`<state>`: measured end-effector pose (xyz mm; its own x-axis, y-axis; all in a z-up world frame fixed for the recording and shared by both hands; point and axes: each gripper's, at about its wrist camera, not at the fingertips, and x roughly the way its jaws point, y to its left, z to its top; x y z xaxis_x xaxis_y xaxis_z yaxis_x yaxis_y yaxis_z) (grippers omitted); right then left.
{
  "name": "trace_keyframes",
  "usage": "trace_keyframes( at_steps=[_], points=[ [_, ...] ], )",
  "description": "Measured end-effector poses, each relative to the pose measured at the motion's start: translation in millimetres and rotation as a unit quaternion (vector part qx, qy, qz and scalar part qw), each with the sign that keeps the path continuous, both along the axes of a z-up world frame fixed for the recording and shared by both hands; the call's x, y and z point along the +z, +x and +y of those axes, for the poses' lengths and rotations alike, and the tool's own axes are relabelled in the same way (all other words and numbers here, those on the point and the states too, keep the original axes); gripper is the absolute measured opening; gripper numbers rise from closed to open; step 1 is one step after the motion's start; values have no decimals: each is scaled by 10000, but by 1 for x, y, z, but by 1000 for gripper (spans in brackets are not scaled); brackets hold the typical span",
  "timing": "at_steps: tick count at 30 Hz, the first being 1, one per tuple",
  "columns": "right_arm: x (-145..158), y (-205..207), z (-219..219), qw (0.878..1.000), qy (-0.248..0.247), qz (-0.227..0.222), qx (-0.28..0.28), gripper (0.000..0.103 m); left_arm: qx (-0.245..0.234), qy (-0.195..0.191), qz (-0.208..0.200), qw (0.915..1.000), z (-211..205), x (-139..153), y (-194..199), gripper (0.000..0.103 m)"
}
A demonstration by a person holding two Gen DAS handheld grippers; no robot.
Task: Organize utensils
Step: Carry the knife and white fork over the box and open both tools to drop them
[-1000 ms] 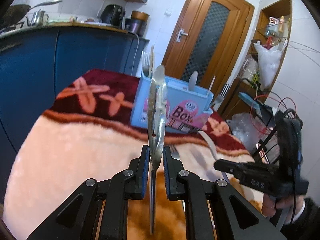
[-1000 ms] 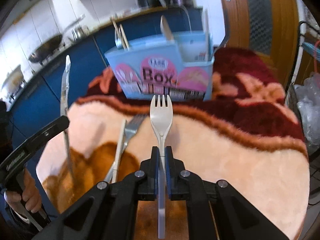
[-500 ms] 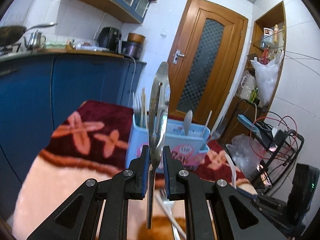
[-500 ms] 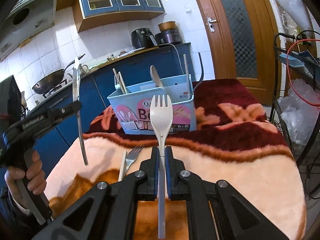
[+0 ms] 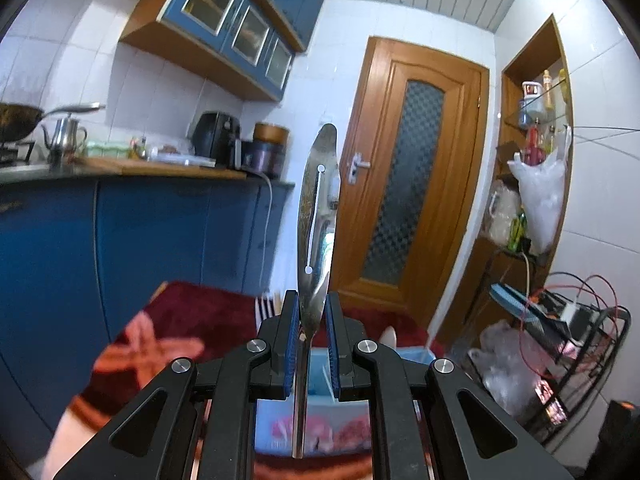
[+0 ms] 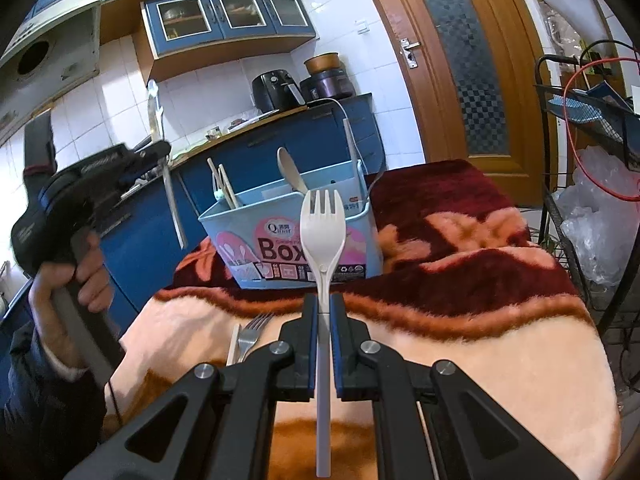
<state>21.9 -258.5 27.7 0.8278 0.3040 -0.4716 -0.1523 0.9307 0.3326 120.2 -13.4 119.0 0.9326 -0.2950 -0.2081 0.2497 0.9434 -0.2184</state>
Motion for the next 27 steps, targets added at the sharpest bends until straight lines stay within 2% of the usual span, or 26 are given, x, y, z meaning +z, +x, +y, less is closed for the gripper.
trace_keyframes(
  at_steps=[6, 12, 19, 27],
  points=[
    [-1, 2, -3, 10000, -13, -2, -22, 8, 152, 22, -373, 9992, -2, 6, 20, 13],
    [2, 3, -5, 9999, -51, -72, -71, 8, 316, -72, -508, 9982, -1, 4, 33, 13],
    [9, 8, -4, 9997, -186, -111, -80, 8, 347, -6, -399, 9986, -6, -15, 42, 13],
    [38, 32, 4, 9965, -771, -315, -69, 8, 272, 96, -133, 9995, -14, -36, 48, 13]
  ],
)
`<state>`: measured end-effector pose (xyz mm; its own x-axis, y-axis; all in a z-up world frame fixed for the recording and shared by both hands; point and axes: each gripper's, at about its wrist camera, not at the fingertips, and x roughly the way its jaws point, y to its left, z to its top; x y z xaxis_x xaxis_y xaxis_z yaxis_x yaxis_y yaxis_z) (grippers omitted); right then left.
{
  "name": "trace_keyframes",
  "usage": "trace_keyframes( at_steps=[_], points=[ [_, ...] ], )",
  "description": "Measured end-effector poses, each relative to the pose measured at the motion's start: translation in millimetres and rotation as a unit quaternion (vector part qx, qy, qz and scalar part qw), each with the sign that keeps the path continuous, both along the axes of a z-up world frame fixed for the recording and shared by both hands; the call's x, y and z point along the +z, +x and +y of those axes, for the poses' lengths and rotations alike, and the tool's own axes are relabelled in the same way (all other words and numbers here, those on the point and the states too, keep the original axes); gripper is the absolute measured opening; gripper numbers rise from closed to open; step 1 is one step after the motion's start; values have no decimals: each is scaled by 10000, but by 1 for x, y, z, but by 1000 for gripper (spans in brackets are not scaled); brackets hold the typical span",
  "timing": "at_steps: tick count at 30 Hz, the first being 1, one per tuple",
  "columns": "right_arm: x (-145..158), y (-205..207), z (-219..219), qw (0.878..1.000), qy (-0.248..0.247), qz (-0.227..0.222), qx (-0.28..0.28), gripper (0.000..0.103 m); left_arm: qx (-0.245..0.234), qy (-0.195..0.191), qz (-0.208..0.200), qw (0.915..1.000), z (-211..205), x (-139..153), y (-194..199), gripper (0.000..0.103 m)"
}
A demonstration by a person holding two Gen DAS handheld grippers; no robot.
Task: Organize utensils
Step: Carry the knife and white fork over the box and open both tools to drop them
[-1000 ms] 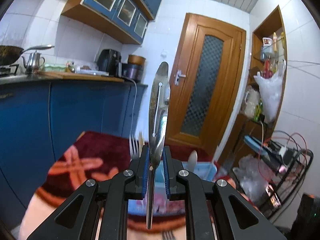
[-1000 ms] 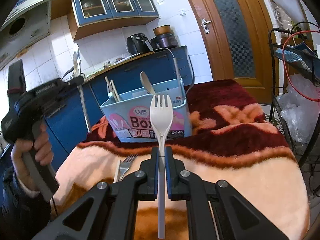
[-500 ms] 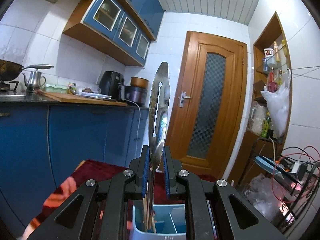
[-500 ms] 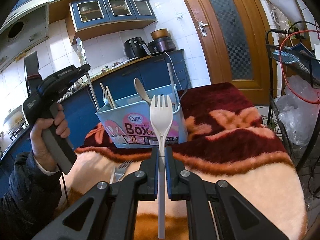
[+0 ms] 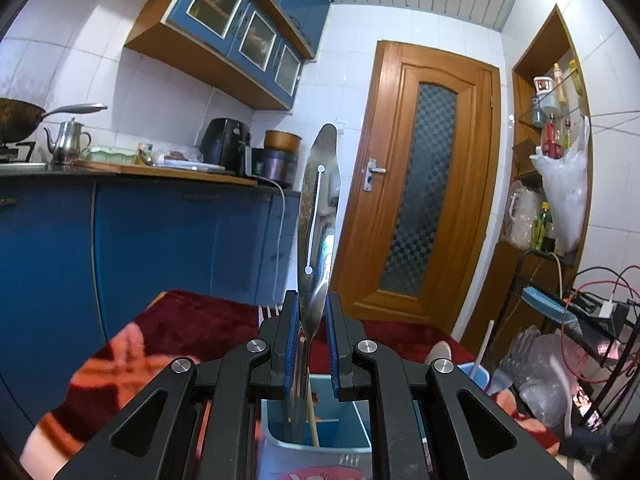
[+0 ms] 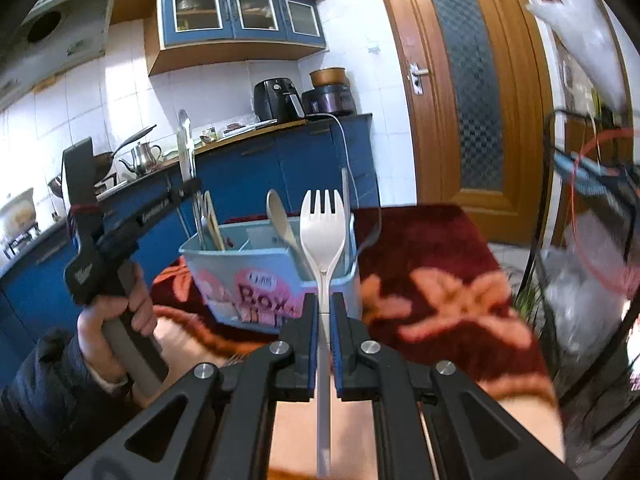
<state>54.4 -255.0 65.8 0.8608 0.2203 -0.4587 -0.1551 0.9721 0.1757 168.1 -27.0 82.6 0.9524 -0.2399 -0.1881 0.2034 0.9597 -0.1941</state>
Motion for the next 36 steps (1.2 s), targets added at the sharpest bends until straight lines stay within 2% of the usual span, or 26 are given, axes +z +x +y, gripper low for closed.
trace_keyframes(
  at_steps=[4, 12, 21, 26, 33, 34, 36],
  points=[
    [10, 18, 1, 9998, 57, -168, -2, 8, -48, 20, 75, 10000, -2, -5, 0, 13],
    [27, 58, 5, 9962, 367, -788, 15, 8, -72, 18, 195, 9998, -4, -11, 3, 13],
    [19, 100, 19, 9918, 340, -1218, -190, 8, -46, -16, 251, 9997, -1, -14, 6, 13],
    [9, 103, 23, 9917, 266, -1243, -179, 8, -35, -47, 290, 9996, 0, -16, 7, 13],
    [-6, 101, 22, 9953, 79, -940, -198, 9, -87, 46, 333, 9994, -4, -19, 7, 13],
    [-7, 101, 22, 9957, 53, -904, -197, 12, -93, 45, 347, 9993, -4, -19, 8, 13],
    [-8, 99, 21, 9964, 50, -822, -193, 26, -112, 47, 405, 9991, -4, -20, 9, 13]
  ],
)
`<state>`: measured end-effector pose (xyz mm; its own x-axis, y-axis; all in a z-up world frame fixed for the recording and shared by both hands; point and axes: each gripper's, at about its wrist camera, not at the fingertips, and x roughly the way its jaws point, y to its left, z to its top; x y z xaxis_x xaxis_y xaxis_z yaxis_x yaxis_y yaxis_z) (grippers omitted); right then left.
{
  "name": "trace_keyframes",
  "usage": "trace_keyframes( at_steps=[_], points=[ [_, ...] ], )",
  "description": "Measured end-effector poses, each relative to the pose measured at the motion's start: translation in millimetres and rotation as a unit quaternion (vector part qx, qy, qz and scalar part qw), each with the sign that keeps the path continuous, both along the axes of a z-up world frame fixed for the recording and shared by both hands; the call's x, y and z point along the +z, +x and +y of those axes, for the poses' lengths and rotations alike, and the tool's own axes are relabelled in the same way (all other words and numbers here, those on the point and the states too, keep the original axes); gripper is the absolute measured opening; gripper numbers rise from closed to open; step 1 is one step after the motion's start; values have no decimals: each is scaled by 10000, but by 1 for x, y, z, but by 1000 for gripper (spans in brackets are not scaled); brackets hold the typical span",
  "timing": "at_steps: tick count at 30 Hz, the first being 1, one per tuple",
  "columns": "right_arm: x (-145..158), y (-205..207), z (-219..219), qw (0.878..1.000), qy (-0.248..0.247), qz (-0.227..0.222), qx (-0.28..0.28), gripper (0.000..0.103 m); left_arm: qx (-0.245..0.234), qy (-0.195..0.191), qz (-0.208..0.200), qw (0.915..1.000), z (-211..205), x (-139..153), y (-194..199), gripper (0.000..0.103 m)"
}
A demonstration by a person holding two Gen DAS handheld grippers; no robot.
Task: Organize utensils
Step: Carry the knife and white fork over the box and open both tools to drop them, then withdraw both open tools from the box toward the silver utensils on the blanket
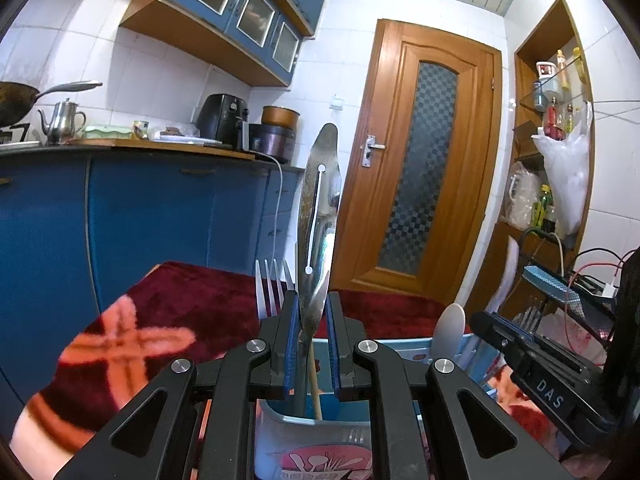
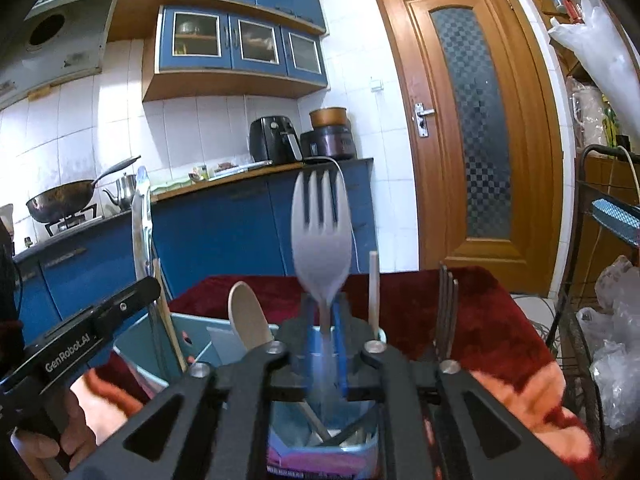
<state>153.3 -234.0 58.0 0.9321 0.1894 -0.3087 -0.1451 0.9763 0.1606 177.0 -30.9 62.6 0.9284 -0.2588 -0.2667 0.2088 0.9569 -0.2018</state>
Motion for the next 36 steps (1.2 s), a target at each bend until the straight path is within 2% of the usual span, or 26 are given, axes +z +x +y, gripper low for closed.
trace_keyframes(
  at_steps=[1, 5, 9, 17, 25, 31, 36],
  points=[
    [-1, -1, -1, 10000, 48, 34, 15, 33, 1, 7, 44, 10000, 0, -1, 0, 14],
    [3, -6, -3, 9999, 144, 83, 26, 34, -40, -5, 154, 9999, 0, 0, -2, 16],
    [10, -17, -3, 9999, 128, 61, 86, 36, -148, 37, 265, 9995, 0, 4, -10, 25],
    [23, -51, -5, 9997, 193, 38, 149, 42, -243, 123, 507, 9983, 5, 11, -39, 25],
    [30, -86, -3, 9995, 147, 133, 239, 47, -258, 415, 810, 9955, 7, 10, -70, 25],
    [26, -107, 1, 9990, 130, 348, 254, 50, -254, 571, 1087, 9921, 10, 6, -91, 25],
    [12, -115, 3, 9960, 215, 798, 342, 52, -214, 647, 1271, 9895, 16, 0, -104, 25]
  ],
)
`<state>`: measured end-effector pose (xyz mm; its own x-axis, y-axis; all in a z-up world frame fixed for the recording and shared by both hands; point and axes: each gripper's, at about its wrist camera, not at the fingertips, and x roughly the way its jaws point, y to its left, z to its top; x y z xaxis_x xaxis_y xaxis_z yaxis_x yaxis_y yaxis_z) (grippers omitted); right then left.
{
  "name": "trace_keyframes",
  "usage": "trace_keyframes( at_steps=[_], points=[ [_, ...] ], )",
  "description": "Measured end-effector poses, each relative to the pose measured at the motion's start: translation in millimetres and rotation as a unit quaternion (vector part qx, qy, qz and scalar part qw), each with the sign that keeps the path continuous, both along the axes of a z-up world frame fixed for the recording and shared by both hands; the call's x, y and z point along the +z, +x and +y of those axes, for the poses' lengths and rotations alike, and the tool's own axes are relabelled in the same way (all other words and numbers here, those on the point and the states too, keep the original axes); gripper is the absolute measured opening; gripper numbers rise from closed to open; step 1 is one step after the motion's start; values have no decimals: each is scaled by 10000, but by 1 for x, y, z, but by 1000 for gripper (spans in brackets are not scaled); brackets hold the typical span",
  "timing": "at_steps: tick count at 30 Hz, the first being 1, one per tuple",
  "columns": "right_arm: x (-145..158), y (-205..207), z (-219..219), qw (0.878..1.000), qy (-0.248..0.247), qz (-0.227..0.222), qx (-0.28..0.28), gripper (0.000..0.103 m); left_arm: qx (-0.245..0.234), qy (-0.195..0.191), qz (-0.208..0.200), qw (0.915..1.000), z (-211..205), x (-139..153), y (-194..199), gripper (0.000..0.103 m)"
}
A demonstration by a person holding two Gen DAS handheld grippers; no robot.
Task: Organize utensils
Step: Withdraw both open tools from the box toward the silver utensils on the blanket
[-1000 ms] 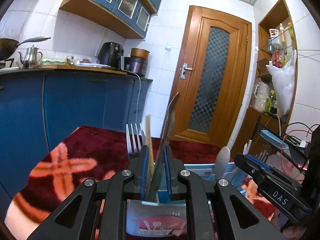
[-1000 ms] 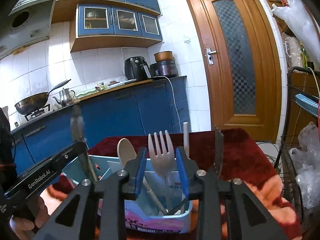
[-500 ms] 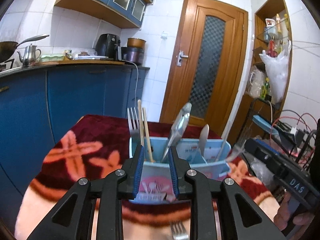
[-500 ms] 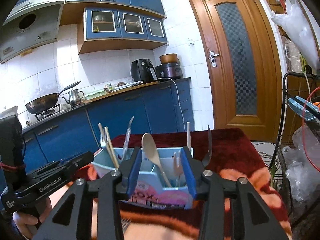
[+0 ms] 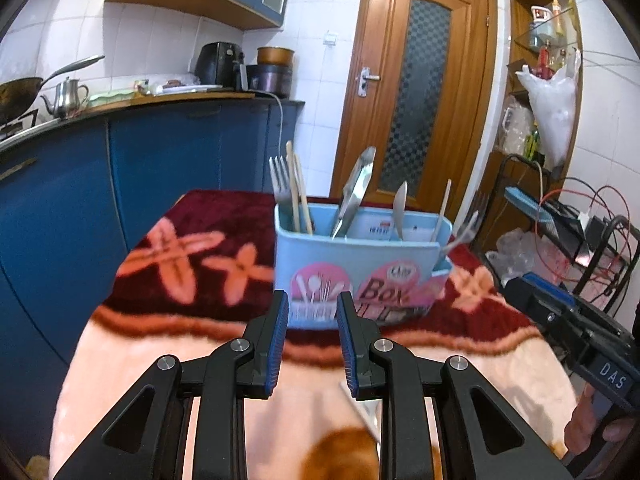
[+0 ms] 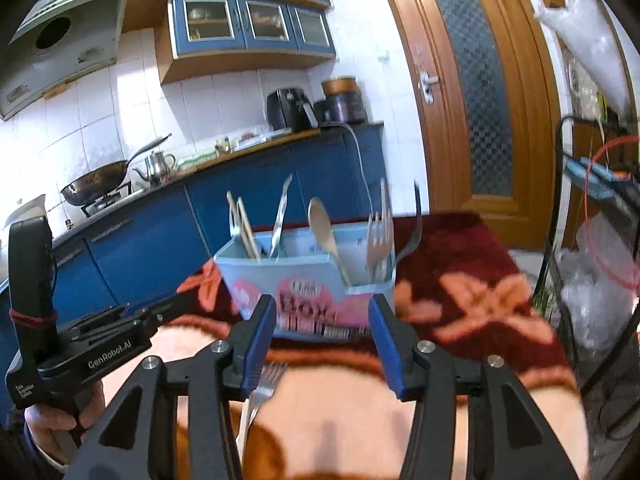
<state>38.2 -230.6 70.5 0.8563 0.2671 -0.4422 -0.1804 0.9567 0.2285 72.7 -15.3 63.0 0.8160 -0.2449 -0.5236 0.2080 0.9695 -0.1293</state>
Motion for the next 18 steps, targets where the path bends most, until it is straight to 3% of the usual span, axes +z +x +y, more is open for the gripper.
trace_keyframes(
  at_steps=[18],
  points=[
    [-43, -23, 2, 9964, 123, 838, -10, 56, 186, 252, 694, 9971, 18, -34, -25, 26]
  ],
)
